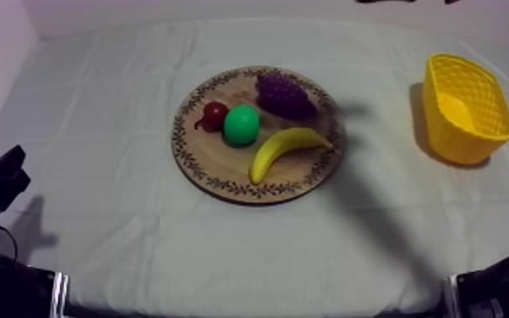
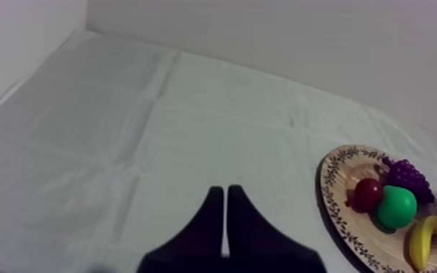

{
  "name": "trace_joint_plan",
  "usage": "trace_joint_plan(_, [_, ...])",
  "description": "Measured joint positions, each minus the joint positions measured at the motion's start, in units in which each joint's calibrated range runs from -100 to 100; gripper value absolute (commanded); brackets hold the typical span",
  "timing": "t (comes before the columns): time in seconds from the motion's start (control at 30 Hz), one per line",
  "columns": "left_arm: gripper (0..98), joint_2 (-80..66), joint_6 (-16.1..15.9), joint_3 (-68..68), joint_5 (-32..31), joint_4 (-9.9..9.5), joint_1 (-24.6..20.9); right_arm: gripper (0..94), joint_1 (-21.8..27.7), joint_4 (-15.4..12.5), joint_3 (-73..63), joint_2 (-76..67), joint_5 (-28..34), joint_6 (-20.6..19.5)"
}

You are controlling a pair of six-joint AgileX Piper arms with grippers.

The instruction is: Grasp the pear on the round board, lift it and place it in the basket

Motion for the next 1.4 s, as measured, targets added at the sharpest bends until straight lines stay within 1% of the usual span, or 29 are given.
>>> trace_joint_plan(0.13, [0.1,0.0,0.0,0.0,0.0,0.00,0.0,3.2,-1.8,0.0,-0.3,3.8,-0.8,-0.8])
trace_joint_plan(0.23, [0.1,0.0,0.0,0.0,0.0,0.00,0.0,11.0,-3.0,0.4,-0.4,6.2,-1.1,-1.6])
trace_joint_plan(0.33, [0.1,0.0,0.0,0.0,0.0,0.00,0.0,25.5,-4.3,0.8,-0.7,8.4,-1.4,-2.5])
trace_joint_plan(0.43, [0.1,0.0,0.0,0.0,0.0,0.00,0.0,49.8,-5.2,1.5,-0.7,9.7,-1.5,-3.7])
trace_joint_plan(0.5, [0.1,0.0,0.0,0.0,0.0,0.00,0.0,63.3,-5.7,1.5,-0.6,10.2,-1.7,-4.6])
trace_joint_plan(0.57, [0.1,0.0,0.0,0.0,0.0,0.00,0.0,72.3,-5.8,1.0,-0.8,10.7,-1.9,-4.9])
trace_joint_plan(0.63, [0.1,0.0,0.0,0.0,0.0,0.00,0.0,77.8,-5.9,0.4,-1.5,11.5,-1.7,-4.9])
trace_joint_plan(0.77, [0.1,0.0,0.0,0.0,0.0,0.00,0.0,82.5,-6.1,-0.2,-3.3,13.6,-1.3,-4.8])
trace_joint_plan(1.13, [0.1,0.0,0.0,0.0,0.0,0.00,0.0,85.8,-7.5,-1.4,-10.4,24.8,-0.5,-5.3])
trace_joint_plan(1.4, [0.1,0.0,0.0,0.0,0.0,0.00,0.0,86.2,-7.9,-2.2,-12.1,33.8,-3.3,-5.3])
